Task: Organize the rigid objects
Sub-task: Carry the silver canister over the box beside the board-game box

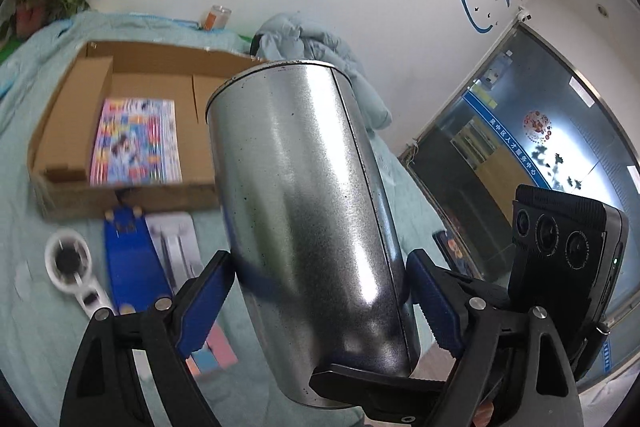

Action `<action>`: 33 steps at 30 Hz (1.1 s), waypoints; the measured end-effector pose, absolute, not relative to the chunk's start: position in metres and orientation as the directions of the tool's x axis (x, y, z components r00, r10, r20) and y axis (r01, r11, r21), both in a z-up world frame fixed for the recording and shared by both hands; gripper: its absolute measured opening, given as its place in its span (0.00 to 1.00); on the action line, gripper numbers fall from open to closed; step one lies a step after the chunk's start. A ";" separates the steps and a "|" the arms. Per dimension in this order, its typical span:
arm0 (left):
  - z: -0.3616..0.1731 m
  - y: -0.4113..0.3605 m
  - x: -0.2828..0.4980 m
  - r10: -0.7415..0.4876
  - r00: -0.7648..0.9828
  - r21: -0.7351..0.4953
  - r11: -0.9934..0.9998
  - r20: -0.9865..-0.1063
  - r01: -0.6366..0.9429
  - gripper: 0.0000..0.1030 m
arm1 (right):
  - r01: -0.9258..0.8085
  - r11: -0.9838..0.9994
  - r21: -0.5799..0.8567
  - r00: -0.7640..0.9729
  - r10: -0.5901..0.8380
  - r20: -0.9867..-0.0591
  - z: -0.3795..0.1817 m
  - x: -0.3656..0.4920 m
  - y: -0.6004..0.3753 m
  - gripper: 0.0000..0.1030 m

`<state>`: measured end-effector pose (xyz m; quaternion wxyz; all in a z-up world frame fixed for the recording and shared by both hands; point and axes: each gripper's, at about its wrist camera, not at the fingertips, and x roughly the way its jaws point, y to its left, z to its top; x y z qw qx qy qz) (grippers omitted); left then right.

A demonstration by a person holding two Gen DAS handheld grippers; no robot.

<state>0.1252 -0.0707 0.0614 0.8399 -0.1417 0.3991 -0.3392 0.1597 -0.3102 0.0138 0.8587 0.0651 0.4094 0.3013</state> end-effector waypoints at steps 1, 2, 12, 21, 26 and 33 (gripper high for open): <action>0.072 -0.071 0.136 -0.676 0.459 -0.495 0.736 -0.577 0.462 0.83 | -0.465 0.807 0.364 0.486 0.576 -0.658 0.020 0.169 -0.310 0.84; 0.081 -0.069 0.142 -0.670 0.465 -0.484 0.741 -0.579 0.464 0.83 | -0.468 0.803 0.368 0.486 0.582 -0.653 0.027 0.179 -0.308 0.84; 0.123 -0.083 0.237 -0.658 0.447 -0.482 0.750 -0.606 0.452 0.83 | -0.458 0.801 0.385 0.456 0.584 -0.672 0.053 0.260 -0.306 0.84; 0.111 -0.093 0.307 -0.658 0.419 -0.508 0.751 -0.625 0.422 0.83 | -0.441 0.804 0.400 0.425 0.579 -0.695 0.051 0.310 -0.308 0.84; 0.088 -0.096 0.334 -0.656 0.391 -0.520 0.753 -0.646 0.404 0.83 | -0.422 0.806 0.416 0.399 0.577 -0.713 0.042 0.327 -0.304 0.84; 0.042 -0.104 0.370 -0.639 0.344 -0.526 0.765 -0.688 0.371 0.83 | -0.369 0.797 0.478 0.328 0.592 -0.736 0.006 0.362 -0.308 0.84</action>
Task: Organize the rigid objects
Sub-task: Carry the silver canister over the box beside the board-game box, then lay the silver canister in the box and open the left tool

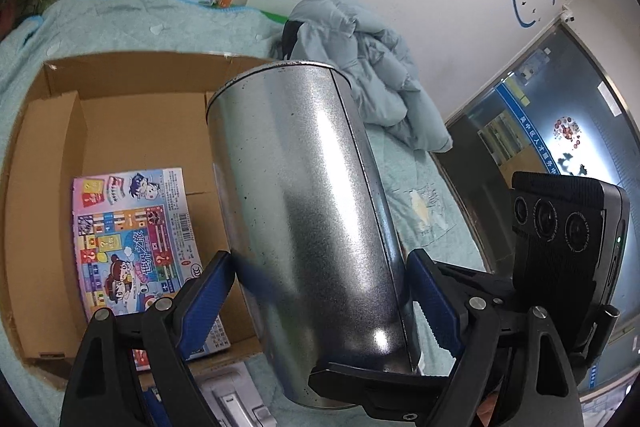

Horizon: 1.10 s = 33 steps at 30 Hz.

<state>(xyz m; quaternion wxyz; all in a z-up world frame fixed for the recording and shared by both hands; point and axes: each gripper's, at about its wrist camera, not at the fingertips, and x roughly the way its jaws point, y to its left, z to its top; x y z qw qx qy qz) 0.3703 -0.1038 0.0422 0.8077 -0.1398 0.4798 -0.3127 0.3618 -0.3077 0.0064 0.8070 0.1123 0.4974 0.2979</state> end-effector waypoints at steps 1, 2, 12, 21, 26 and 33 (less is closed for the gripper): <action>0.033 -0.105 0.377 -0.642 0.327 -0.537 0.763 -0.693 0.360 0.83 | -0.366 0.799 0.477 0.319 0.589 -0.742 0.001 0.363 -0.308 0.84; 0.027 -0.106 0.381 -0.643 0.319 -0.543 0.763 -0.697 0.351 0.83 | -0.360 0.801 0.478 0.311 0.586 -0.748 -0.003 0.366 -0.308 0.84; -0.046 -0.112 0.412 -0.651 0.210 -0.600 0.757 -0.730 0.261 0.82 | -0.299 0.825 0.480 0.233 0.551 -0.801 -0.061 0.387 -0.314 0.84; -0.046 -0.106 0.408 -0.593 0.245 -0.543 0.803 -0.767 0.247 0.81 | -0.237 0.848 0.473 0.236 0.523 -0.819 -0.075 0.390 -0.310 0.84; -0.020 -0.087 0.387 -0.572 0.319 -0.520 0.820 -0.755 0.239 0.82 | -0.224 0.865 0.448 0.219 0.493 -0.842 -0.087 0.393 -0.303 0.84; 0.009 -0.062 0.338 -0.532 0.430 -0.482 0.846 -0.730 0.228 0.82 | -0.248 0.883 0.399 0.252 0.457 -0.853 -0.084 0.388 -0.298 0.85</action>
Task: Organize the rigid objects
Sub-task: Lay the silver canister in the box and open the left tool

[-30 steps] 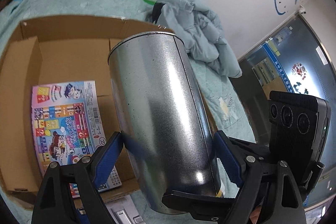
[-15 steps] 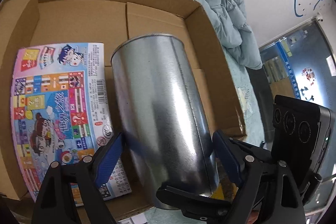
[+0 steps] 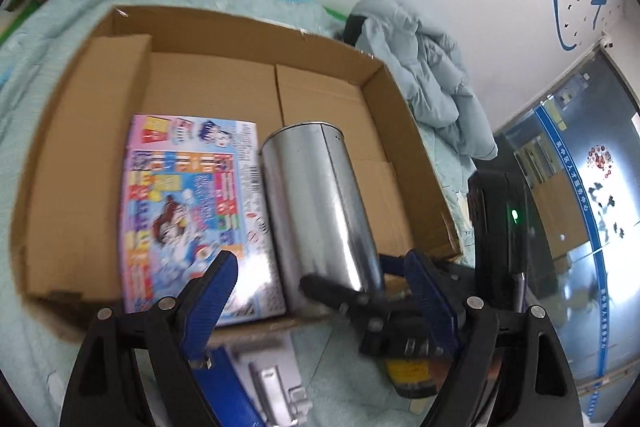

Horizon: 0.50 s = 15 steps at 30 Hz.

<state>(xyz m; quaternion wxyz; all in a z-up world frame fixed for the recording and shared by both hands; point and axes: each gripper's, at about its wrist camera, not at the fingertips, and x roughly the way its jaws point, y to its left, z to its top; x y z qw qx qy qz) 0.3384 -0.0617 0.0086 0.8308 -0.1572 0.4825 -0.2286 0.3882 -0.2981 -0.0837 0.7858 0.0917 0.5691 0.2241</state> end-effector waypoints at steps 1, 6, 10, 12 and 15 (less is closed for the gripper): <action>0.013 -0.058 0.329 -0.521 0.451 -0.468 0.853 -0.725 0.233 0.82 | -0.252 0.887 0.387 0.265 0.448 -0.854 -0.080 0.385 -0.300 0.85; 0.033 -0.044 0.284 -0.434 0.574 -0.362 0.900 -0.694 0.243 0.90 | -0.282 0.901 0.331 0.363 0.419 -0.832 -0.051 0.355 -0.306 0.85; 0.046 -0.035 0.241 -0.316 0.711 -0.257 0.947 -0.629 0.193 0.99 | -0.277 0.921 0.272 0.453 0.375 -0.809 -0.036 0.319 -0.319 0.85; 0.049 -0.032 0.224 -0.264 0.751 -0.213 0.963 -0.605 0.167 0.99 | -0.270 0.934 0.236 0.507 0.346 -0.789 -0.031 0.295 -0.325 0.85; 0.051 -0.027 0.197 -0.237 0.793 -0.197 0.969 -0.561 0.149 0.87 | -0.251 0.953 0.167 0.564 0.285 -0.775 -0.032 0.265 -0.331 0.76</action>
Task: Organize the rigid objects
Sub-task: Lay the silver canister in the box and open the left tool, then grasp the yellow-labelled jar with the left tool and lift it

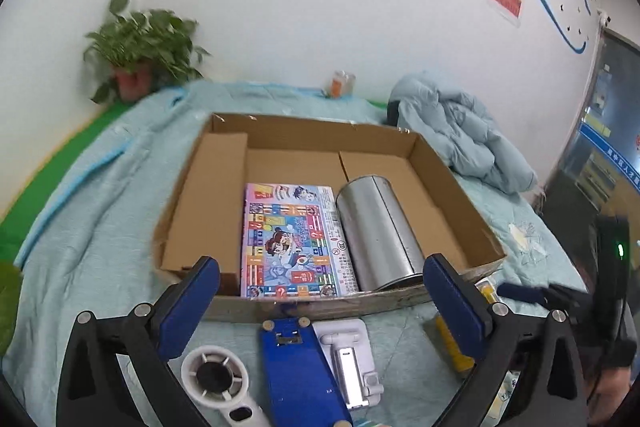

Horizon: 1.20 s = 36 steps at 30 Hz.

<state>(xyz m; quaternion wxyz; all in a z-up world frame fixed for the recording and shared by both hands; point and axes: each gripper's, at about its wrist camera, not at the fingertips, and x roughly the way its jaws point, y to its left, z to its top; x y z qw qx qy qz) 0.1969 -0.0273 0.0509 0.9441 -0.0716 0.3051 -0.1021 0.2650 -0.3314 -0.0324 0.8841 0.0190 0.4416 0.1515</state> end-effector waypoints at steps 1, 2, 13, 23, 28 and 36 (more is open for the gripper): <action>0.050 -0.027 0.189 -0.247 0.795 -0.199 0.967 -0.554 0.162 0.72 | -0.237 0.963 0.130 0.588 0.249 -0.770 -0.034 0.251 -0.332 0.52; 0.049 -0.030 0.187 -0.256 0.781 -0.197 0.965 -0.569 0.173 0.28 | -0.234 0.967 0.105 0.604 0.229 -0.763 -0.034 0.241 -0.332 0.41; 0.042 -0.053 0.146 -0.248 0.772 -0.180 0.968 -0.586 0.174 0.99 | -0.219 0.960 0.175 0.627 0.276 -0.728 -0.036 0.200 -0.364 0.94; 0.021 -0.076 0.154 -0.351 0.666 -0.260 0.936 -0.658 0.236 0.99 | -0.192 0.970 0.147 0.492 0.224 -0.841 -0.075 0.240 -0.380 0.91; 0.007 -0.092 0.167 -0.513 0.535 -0.401 0.859 -0.672 0.319 0.98 | -0.183 0.965 0.189 0.449 0.253 -0.857 -0.084 0.237 -0.381 0.81; -0.030 -0.135 0.182 -0.703 0.235 -0.617 0.706 -0.672 0.347 0.95 | -0.309 0.921 0.235 0.335 0.337 -0.880 -0.080 0.185 -0.369 0.82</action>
